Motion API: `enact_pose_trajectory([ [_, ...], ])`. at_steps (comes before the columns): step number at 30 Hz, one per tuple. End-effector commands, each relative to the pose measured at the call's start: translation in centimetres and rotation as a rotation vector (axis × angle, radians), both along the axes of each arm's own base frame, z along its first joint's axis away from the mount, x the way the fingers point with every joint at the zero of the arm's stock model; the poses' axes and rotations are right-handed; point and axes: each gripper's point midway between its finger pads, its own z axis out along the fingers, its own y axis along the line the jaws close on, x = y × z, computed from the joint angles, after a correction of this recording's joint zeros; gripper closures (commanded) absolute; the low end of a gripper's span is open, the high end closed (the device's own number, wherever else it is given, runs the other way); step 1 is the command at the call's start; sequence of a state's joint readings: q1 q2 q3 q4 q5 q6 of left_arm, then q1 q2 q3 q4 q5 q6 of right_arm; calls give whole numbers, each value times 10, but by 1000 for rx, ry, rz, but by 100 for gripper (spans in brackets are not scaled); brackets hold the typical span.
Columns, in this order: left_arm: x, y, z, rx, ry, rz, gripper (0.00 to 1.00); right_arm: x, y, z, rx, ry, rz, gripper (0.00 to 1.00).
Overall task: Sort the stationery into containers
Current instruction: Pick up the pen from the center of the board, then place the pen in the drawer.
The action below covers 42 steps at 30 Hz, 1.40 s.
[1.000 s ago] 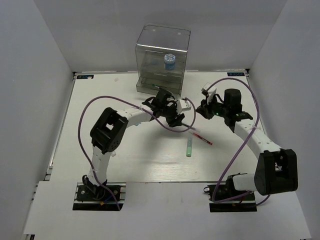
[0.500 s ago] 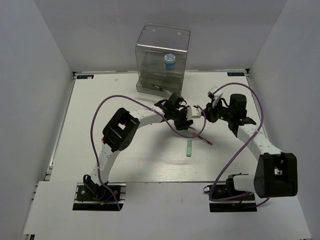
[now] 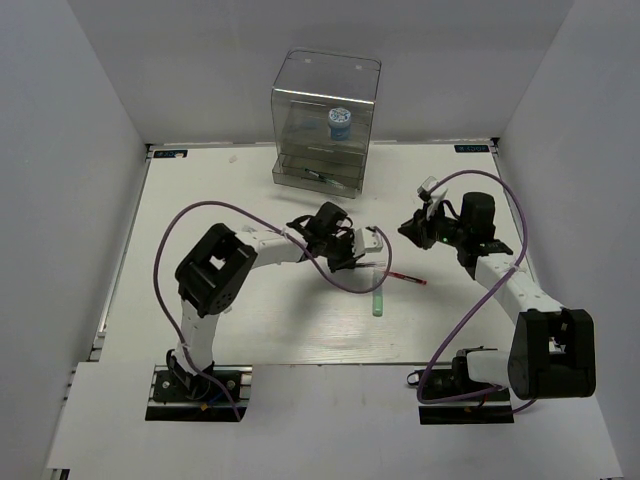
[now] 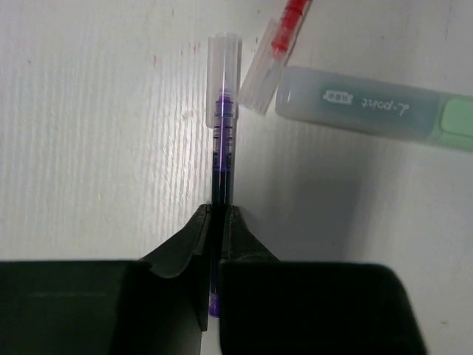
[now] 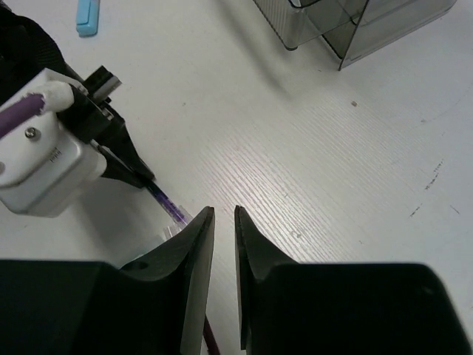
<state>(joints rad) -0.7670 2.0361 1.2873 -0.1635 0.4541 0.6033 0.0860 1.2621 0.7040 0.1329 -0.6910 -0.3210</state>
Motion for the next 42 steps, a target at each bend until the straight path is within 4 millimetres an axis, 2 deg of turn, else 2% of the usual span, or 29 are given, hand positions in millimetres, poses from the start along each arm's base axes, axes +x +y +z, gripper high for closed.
enact_pose_trajectory([
  [1, -12, 44, -22, 112, 86, 149, 100, -4, 4, 10, 8, -59, 44, 76],
  [3, 6, 40, 8, 29, -8, 197, 100, -8, 4, 4, -12, -59, 58, 76],
  [5, 20, 46, 22, -1, -46, 245, 100, -13, 5, 0, -30, -65, 94, 68],
  [6, 33, 43, 42, -37, -89, 262, 100, -17, 6, -7, -53, -63, 126, 64],
  [8, 50, 48, 58, -63, -115, 294, 100, -27, 10, -12, -67, -65, 193, 55],
  [9, 62, 46, 77, -100, -151, 307, 100, -29, 11, -11, -78, -88, 223, 53],
  [11, 76, 49, 95, -128, -192, 309, 100, -40, 12, -22, -95, -59, 267, 48],
  [12, 91, 52, 112, -162, -221, 325, 100, -41, 11, -24, -100, -56, 272, 48],
  [15, 117, 62, 142, -202, -286, 341, 100, -46, 10, -31, -121, -49, 296, 48],
  [16, 122, 63, 143, -203, -299, 321, 100, -47, 10, -33, -126, -49, 305, 48],
  [17, 130, 65, 155, -216, -329, 324, 100, -47, 9, -34, -131, -49, 302, 48],
  [18, 139, 69, 153, -209, -336, 333, 100, -49, 9, -35, -135, -47, 305, 50],
  [19, 144, 65, 165, -223, -358, 316, 100, -49, 9, -38, -139, -45, 306, 50],
  [21, 155, 72, 175, -231, -381, 323, 100, -50, 8, -40, -143, -40, 306, 50],
  [27, 194, 80, 180, -155, -466, 296, 100, -48, 8, -42, -146, -33, 307, 50],
  [30, 206, 84, 193, -151, -518, 287, 100, -45, 8, -41, -149, -35, 305, 50],
  [31, 217, 87, 190, -123, -547, 277, 100, -43, 8, -40, -152, -43, 305, 50],
  [33, 220, 87, 181, -85, -530, 255, 100, -43, 7, -42, -150, -30, 300, 50],
  [34, 227, 90, 176, -72, -528, 257, 100, -43, 8, -42, -149, -32, 304, 50],
  [41, 239, 99, 160, -27, -539, 277, 99, -43, 6, -44, -160, -32, 299, 50],
  [42, 241, 98, 163, -34, -550, 278, 97, -43, 5, -44, -163, -32, 297, 50],
])
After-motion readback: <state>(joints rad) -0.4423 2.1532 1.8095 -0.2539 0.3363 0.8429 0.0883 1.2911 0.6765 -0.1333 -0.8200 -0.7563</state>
